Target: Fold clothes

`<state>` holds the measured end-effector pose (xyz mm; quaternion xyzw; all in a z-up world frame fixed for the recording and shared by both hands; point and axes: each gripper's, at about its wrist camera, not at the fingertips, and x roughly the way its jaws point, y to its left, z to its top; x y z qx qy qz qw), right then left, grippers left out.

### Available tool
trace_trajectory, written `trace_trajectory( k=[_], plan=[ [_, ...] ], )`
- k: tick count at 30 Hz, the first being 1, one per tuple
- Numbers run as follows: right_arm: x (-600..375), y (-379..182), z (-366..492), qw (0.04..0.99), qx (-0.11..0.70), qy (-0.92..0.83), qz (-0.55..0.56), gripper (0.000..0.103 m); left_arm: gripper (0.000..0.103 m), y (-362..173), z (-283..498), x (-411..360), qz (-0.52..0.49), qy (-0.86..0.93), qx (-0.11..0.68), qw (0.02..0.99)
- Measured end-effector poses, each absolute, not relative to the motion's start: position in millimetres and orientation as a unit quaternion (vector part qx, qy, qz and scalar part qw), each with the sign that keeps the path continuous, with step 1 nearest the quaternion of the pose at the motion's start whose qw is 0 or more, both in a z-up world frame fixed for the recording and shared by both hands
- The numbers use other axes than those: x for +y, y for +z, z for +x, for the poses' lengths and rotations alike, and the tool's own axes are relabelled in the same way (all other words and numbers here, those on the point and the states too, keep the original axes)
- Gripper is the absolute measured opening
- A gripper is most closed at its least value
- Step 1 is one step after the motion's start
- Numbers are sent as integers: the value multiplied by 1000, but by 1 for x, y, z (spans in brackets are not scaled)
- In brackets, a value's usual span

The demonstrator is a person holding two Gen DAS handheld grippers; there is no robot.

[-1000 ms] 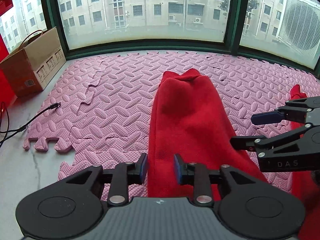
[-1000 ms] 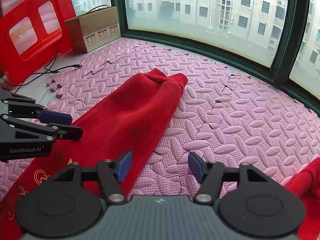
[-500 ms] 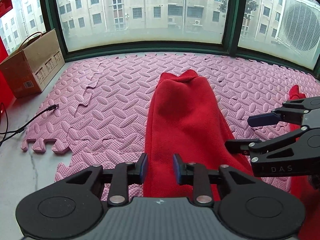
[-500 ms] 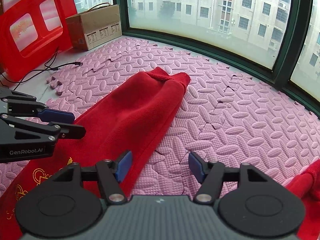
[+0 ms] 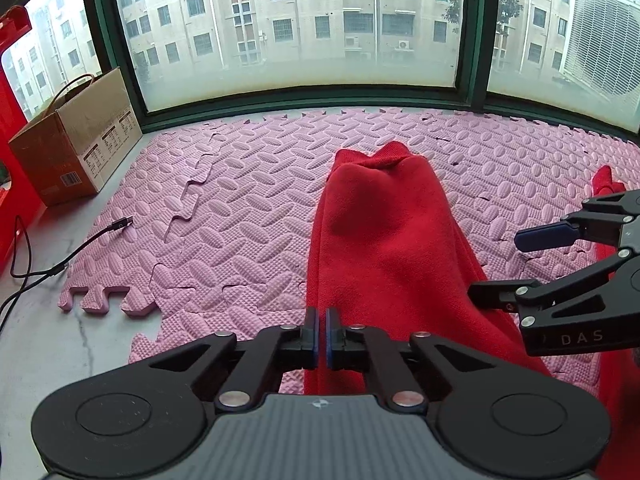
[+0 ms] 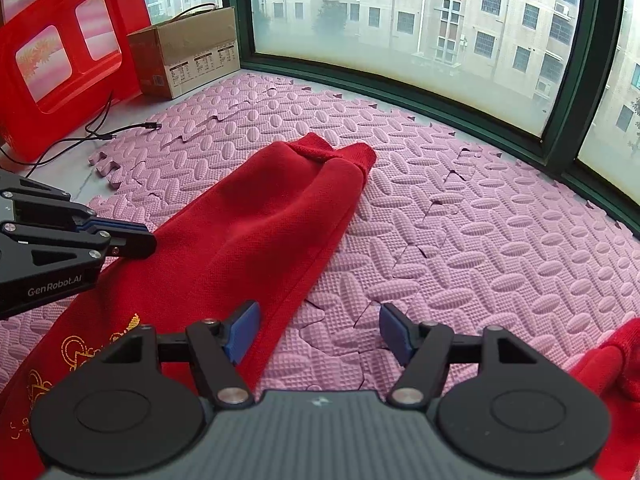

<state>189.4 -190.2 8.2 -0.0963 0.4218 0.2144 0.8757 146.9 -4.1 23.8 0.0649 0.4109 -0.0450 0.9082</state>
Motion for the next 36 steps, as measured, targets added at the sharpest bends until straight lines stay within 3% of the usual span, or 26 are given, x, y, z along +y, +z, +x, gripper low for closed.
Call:
trace_trajectory(
  k=[15,19,27,36],
  plan=[
    [-195,10,192,876,425,208,-90,75,0,19,152,13,89,2,423,902],
    [-198,11,193,877,427,206,-82,74,0,25,158,32,34,2,436,899],
    [-192,18,213,885,413,200,-75,74,1,46,188,-8,22,-59,409,910],
    [-200,4,231,879,435,182,-69,75,4,18,232,-11,48,-28,428,902]
  ],
)
